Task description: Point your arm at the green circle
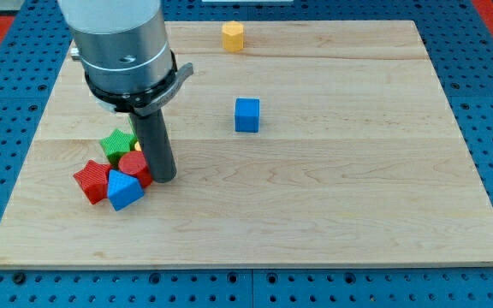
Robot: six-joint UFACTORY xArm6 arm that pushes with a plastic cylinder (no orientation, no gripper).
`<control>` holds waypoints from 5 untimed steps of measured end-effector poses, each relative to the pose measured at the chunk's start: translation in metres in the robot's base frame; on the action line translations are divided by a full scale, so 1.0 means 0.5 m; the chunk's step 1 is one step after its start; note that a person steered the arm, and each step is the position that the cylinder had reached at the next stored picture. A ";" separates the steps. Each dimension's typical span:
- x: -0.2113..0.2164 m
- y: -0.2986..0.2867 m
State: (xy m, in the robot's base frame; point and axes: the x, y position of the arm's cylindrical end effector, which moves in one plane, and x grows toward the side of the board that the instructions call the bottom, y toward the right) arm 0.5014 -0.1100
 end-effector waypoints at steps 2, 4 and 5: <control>-0.024 0.059; -0.083 0.050; -0.114 0.037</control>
State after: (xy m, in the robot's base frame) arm 0.4446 -0.0916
